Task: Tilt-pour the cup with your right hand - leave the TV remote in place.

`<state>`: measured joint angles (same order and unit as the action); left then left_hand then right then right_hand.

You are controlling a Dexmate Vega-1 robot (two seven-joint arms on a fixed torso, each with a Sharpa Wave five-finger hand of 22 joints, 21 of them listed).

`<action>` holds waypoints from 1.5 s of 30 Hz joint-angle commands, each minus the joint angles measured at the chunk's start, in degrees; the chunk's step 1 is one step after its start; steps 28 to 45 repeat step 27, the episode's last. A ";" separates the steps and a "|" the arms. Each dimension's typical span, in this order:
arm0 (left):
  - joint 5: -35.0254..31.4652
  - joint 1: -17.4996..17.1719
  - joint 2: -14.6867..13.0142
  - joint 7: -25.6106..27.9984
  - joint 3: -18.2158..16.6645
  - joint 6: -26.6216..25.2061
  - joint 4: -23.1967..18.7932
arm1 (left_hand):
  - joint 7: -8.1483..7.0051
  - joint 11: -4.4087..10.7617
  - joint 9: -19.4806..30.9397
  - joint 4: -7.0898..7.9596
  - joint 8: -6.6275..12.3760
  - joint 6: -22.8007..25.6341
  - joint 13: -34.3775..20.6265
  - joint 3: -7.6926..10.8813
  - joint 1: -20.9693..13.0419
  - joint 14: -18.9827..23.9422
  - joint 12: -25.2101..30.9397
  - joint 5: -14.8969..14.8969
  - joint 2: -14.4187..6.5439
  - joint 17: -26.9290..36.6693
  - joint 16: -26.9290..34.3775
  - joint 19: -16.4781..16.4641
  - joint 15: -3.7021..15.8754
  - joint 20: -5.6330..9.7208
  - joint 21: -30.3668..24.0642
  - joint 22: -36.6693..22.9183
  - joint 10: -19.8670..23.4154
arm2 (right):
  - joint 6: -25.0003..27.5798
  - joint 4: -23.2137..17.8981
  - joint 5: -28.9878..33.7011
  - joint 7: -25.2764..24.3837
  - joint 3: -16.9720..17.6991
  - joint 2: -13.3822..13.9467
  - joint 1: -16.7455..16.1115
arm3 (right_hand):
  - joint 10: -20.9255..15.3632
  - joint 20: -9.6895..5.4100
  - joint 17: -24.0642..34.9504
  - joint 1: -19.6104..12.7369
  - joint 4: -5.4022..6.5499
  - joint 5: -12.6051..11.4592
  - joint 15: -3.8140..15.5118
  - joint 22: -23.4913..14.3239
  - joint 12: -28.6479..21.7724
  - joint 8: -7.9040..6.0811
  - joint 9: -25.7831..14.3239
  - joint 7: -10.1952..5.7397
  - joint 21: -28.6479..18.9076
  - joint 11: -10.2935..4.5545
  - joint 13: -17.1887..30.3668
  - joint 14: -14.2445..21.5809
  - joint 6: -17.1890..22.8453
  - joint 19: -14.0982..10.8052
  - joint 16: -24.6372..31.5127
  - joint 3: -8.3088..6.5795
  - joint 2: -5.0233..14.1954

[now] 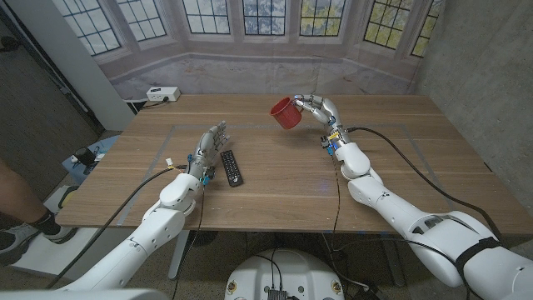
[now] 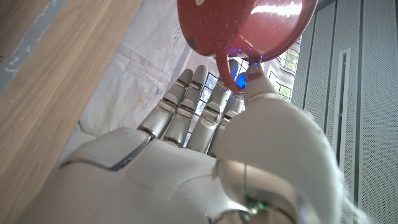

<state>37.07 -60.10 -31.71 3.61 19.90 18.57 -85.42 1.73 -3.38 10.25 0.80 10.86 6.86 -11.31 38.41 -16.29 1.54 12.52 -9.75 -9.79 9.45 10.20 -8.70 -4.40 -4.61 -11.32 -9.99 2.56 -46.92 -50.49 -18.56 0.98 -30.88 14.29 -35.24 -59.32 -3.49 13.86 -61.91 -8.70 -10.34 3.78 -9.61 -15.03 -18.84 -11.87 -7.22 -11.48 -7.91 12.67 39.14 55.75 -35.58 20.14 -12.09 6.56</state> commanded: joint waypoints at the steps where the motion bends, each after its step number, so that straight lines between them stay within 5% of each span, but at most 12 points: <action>1: 1.20 -1.74 0.08 0.10 -1.06 0.42 -0.04 | 0.06 -0.09 0.21 -0.10 0.01 0.31 -0.11 0.33 -0.33 0.32 -0.23 -0.27 0.02 0.27 -0.04 -0.64 -0.35 -0.10 -0.07 -0.12 0.23 | 1.02 0.79 -0.92 -2.07 0.16 -2.00 -0.43 | -0.33 -6.53 0.09 -0.04 0.08 -0.26 9.13 -0.18 0.17 0.06 -0.18 0.02 0.08 0.38 0.18 0.49 0.16 -0.55 -0.08 0.30 0.36; 17: 2.62 -0.98 1.34 -1.16 -1.09 0.94 1.96 | 0.13 -0.11 0.21 -0.10 -0.02 0.39 -0.11 0.35 -0.34 0.38 -0.24 -0.27 0.02 0.25 -0.02 -0.63 -0.39 -0.19 -0.06 -0.12 0.22 | 2.88 -0.51 -4.05 -1.46 0.79 -3.03 -1.77 | -0.19 -6.51 0.10 0.00 0.08 -0.28 9.07 -0.18 0.28 0.29 -0.18 0.14 0.10 0.49 0.21 0.52 -0.08 -0.56 -0.20 0.47 0.30; 27: 4.95 1.62 5.07 -3.52 -0.51 2.45 6.38 | 0.48 -0.04 0.22 -0.12 0.24 1.31 -0.11 0.39 -0.37 0.92 0.02 -0.28 0.02 0.23 0.15 -0.87 -0.40 -0.11 -0.15 -0.12 0.94 | 4.04 -1.74 -6.10 -0.01 1.39 -2.85 -2.12 | 1.70 -6.39 -0.08 0.44 0.25 -0.26 8.84 -0.16 1.14 1.26 -0.17 0.39 0.19 0.72 0.18 -0.11 -1.98 -0.39 -0.80 0.79 0.11; 45: 4.95 1.62 5.07 -3.52 -0.51 2.45 6.38 | 0.48 -0.04 0.22 -0.12 0.24 1.31 -0.11 0.39 -0.37 0.92 0.02 -0.28 0.02 0.23 0.15 -0.87 -0.40 -0.11 -0.15 -0.12 0.94 | 4.04 -1.74 -6.10 -0.01 1.39 -2.85 -2.12 | 1.70 -6.39 -0.08 0.44 0.25 -0.26 8.84 -0.16 1.14 1.26 -0.17 0.39 0.19 0.72 0.18 -0.11 -1.98 -0.39 -0.80 0.79 0.11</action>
